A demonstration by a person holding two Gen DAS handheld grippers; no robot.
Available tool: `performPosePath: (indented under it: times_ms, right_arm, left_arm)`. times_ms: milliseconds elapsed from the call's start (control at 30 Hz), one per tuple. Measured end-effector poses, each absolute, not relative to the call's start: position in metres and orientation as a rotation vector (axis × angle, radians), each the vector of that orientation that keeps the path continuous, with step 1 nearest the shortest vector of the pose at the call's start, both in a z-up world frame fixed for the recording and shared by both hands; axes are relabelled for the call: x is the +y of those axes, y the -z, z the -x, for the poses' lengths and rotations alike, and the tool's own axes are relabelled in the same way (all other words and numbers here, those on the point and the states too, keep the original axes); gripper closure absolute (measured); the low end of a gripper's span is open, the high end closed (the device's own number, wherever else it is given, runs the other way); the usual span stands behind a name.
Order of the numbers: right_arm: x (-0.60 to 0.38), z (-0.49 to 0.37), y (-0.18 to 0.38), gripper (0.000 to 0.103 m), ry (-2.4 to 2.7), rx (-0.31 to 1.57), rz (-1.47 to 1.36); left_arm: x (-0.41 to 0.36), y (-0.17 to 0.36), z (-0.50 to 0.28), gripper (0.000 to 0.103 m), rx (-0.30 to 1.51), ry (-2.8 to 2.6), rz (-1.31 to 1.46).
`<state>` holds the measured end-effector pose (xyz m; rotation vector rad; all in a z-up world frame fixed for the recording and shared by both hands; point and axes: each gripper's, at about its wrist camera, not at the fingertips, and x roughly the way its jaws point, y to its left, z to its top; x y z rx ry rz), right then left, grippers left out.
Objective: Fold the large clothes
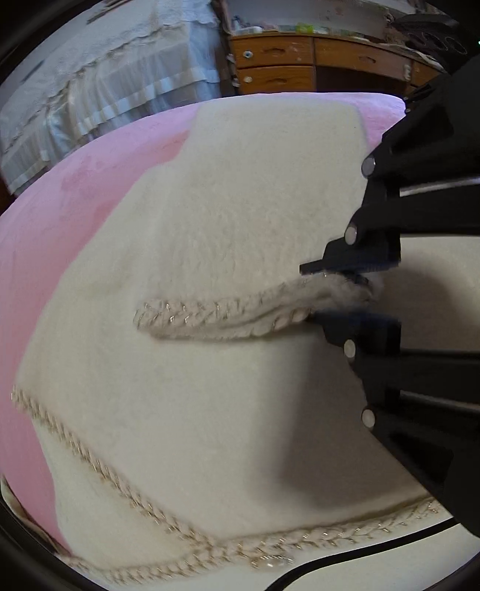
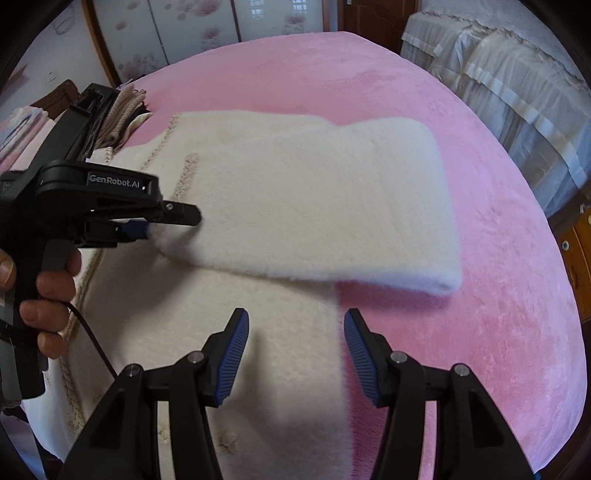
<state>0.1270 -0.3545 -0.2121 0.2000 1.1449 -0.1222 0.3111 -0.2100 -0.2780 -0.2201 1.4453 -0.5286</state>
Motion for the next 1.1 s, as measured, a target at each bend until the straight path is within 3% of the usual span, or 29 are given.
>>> performPosePath:
  times_ms: [367, 533, 567, 600, 633, 767, 867, 967, 1100]
  right_arm:
    - [-0.394, -0.148, 0.229, 0.049, 0.216, 1.139, -0.356]
    - [-0.391, -0.176, 0.233, 0.05, 0.253, 1.099, -0.328]
    - [-0.388, -0.182, 0.233, 0.055, 0.248, 1.09, -0.305]
    - [-0.383, -0.189, 0.232, 0.07, 0.231, 1.089, -0.275]
    - [-0.376, -0.193, 0.231, 0.073, 0.244, 1.085, -0.229]
    - [-0.344, -0.2, 0.225, 0.073, 0.246, 1.059, -0.031]
    - [-0.33, -0.199, 0.226, 0.066, 0.239, 1.072, 0.067]
    - [-0.327, -0.196, 0.228, 0.055, 0.223, 1.107, 0.082]
    - [-0.332, -0.182, 0.226, 0.053, 0.196, 1.147, 0.047]
  left_arm:
    - [-0.185, 0.117, -0.325, 0.091, 1.006, 0.56, 0.265]
    - [-0.133, 0.073, -0.332, 0.09, 0.851, 0.46, 0.234]
    - [-0.121, 0.073, -0.334, 0.09, 0.837, 0.425, 0.223]
    - [-0.109, 0.074, -0.335, 0.09, 0.837, 0.396, 0.216]
    - [-0.098, 0.08, -0.337, 0.09, 0.845, 0.361, 0.207]
    - [-0.049, 0.128, -0.329, 0.09, 0.899, 0.223, 0.151]
    - [-0.02, 0.171, -0.316, 0.09, 0.95, 0.15, 0.115]
    - [-0.005, 0.222, -0.307, 0.09, 1.064, 0.095, 0.08]
    - [0.003, 0.245, -0.301, 0.082, 1.125, 0.101, 0.119]
